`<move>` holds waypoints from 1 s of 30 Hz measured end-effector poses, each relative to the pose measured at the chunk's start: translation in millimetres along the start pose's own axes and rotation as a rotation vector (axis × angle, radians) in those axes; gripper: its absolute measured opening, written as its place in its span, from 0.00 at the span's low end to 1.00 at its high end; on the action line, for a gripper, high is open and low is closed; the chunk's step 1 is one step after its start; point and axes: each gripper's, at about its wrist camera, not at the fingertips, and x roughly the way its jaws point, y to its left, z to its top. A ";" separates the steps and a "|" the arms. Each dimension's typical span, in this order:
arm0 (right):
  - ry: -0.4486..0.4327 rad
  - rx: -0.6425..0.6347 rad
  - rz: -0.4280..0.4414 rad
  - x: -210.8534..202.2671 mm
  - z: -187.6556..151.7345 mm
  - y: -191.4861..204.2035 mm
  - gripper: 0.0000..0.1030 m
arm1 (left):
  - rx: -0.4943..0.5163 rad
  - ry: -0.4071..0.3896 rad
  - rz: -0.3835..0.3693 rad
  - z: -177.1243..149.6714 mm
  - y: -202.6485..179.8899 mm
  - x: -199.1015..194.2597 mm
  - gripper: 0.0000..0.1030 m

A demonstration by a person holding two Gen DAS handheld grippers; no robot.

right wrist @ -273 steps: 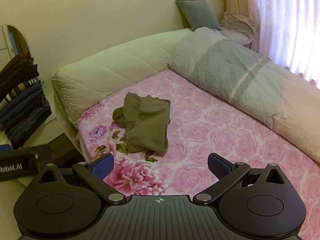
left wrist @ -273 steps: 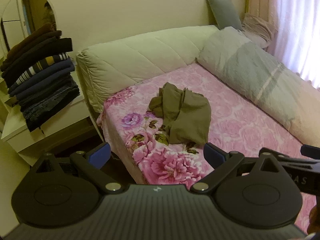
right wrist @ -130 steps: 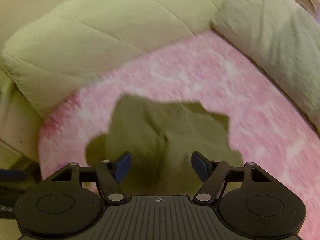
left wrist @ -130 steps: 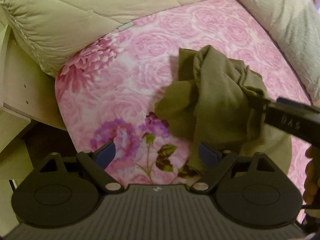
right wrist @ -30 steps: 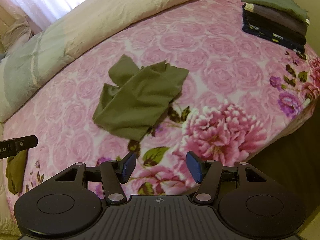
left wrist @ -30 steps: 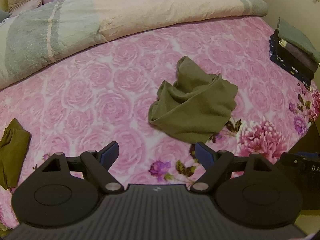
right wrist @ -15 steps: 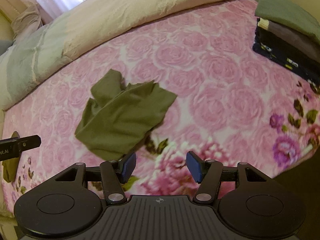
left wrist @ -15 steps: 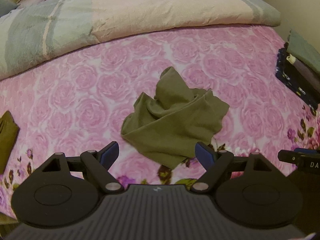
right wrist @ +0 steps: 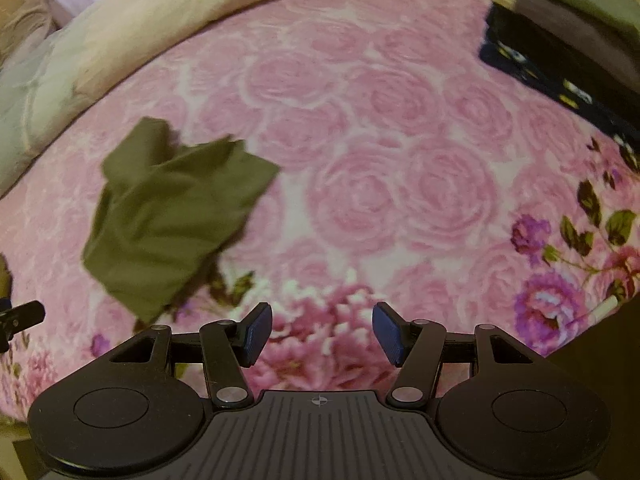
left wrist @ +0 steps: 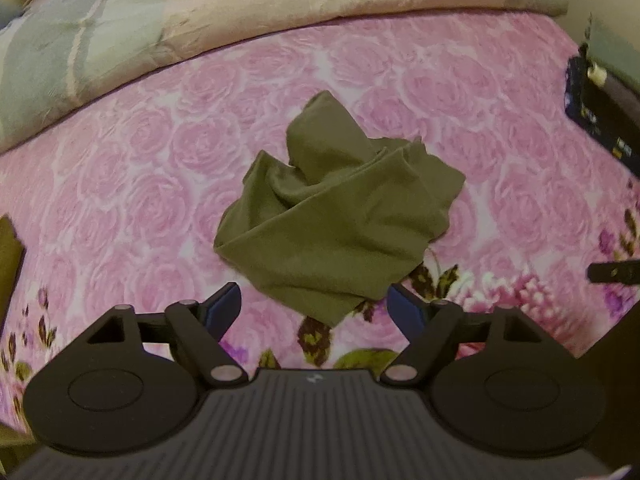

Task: Fold clothes
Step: 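Move the left tool toward the spread olive-green garment, then close the left tool on the garment edge and lift it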

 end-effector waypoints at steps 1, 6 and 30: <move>0.005 0.004 -0.011 5.8 0.8 -5.5 0.58 | 0.023 -0.010 -0.003 0.5 -2.1 7.6 0.65; 0.024 0.032 -0.055 33.7 -2.6 -22.9 0.58 | 0.136 -0.078 -0.035 7.3 -9.7 45.3 0.59; 0.156 0.032 -0.099 110.8 -34.8 -12.1 0.58 | 0.519 -0.296 -0.181 -9.2 -11.7 103.3 0.06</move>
